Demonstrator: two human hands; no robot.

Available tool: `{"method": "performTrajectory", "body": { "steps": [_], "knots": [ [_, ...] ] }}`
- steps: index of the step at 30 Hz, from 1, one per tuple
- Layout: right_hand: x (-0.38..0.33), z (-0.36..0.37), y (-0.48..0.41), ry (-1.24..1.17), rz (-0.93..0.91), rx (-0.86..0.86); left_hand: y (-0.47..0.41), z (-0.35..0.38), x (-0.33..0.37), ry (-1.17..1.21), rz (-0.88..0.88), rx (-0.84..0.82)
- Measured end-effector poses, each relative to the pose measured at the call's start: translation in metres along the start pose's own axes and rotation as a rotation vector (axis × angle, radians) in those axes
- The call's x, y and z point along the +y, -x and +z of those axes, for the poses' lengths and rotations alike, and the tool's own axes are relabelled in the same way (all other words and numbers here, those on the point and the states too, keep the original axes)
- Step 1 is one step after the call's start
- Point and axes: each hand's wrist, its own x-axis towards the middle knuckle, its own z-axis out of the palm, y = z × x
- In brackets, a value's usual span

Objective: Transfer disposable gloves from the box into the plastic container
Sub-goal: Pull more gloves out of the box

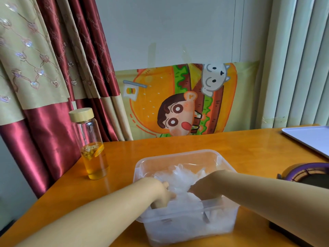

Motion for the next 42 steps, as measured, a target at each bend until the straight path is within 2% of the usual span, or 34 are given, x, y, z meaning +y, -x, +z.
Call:
{"method": "performTrajectory", "body": {
  "steps": [3, 8, 12, 16, 19, 24, 29, 32, 34, 38, 42],
  "knots": [
    [0.002, -0.001, 0.0, -0.105, -0.014, -0.001, 0.012, -0.004, -0.006, 0.047, 0.038, 0.041],
    [0.003, -0.003, 0.004, -0.128, 0.02, -0.012, 0.039, -0.017, -0.015, 0.121, 0.142, 0.107],
    [0.002, -0.011, 0.017, -0.129, 0.06, 0.011, 0.04, -0.005, -0.007, 0.122, 0.01, 0.043],
    [0.006, -0.025, 0.051, -0.404, 0.039, 0.047, 0.042, -0.005, -0.001, 0.025, -0.097, 0.044],
    [0.008, -0.034, 0.071, -0.534, -0.016, 0.173, 0.043, -0.007, 0.005, -0.034, -0.153, 0.056],
    [0.006, -0.025, 0.067, -0.521, -0.046, 0.258, 0.031, 0.003, -0.001, 0.178, -0.133, 0.275],
    [-0.005, -0.017, 0.049, -0.359, -0.068, 0.136, 0.018, 0.002, 0.005, 0.011, -0.22, 0.136],
    [-0.009, -0.014, 0.038, -0.314, -0.055, 0.031, 0.008, 0.001, 0.002, -0.046, -0.196, 0.093],
    [-0.01, -0.013, 0.034, -0.352, -0.058, -0.012, 0.01, 0.002, -0.003, -0.075, -0.191, 0.12],
    [-0.009, -0.014, 0.031, -0.399, -0.062, -0.025, 0.022, 0.001, -0.015, -0.082, -0.135, 0.277],
    [-0.009, -0.013, 0.032, -0.412, -0.053, -0.034, 0.044, 0.0, -0.037, 0.211, -0.042, 0.384]
  ]
}}
